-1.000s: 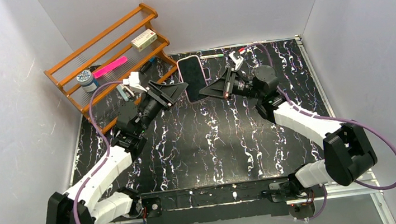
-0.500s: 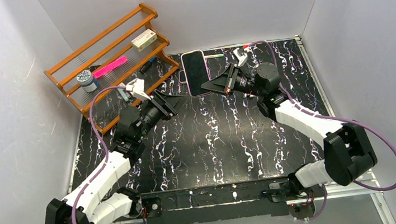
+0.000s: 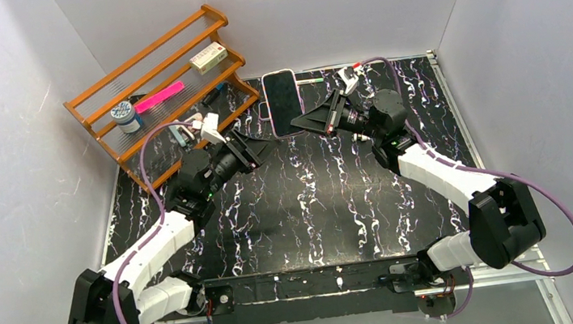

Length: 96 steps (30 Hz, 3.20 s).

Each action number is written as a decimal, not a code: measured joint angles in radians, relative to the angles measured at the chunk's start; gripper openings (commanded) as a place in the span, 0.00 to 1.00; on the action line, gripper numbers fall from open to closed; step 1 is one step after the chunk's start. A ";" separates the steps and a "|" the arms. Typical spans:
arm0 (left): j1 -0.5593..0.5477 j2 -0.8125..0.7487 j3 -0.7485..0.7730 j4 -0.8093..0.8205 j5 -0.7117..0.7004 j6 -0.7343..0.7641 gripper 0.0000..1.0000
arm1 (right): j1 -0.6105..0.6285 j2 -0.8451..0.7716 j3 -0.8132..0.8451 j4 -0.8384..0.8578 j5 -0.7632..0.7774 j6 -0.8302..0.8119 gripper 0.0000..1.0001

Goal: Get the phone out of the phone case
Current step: Remove the phone case from the phone, then place the phone at the center of the board, then place the phone case at the center of the board.

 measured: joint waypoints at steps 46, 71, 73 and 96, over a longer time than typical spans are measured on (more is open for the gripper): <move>-0.018 0.146 0.035 0.266 0.027 -0.208 0.56 | -0.012 -0.004 -0.029 0.101 -0.048 0.083 0.01; -0.040 0.206 -0.023 0.351 0.014 -0.157 0.00 | -0.006 -0.053 -0.113 -0.007 -0.044 -0.002 0.01; -0.041 0.206 -0.022 0.293 -0.008 -0.117 0.00 | -0.006 -0.067 -0.122 -0.052 -0.045 -0.029 0.01; -0.073 0.423 0.045 -0.122 -0.073 0.080 0.00 | -0.145 -0.136 -0.363 -0.439 0.068 -0.428 0.01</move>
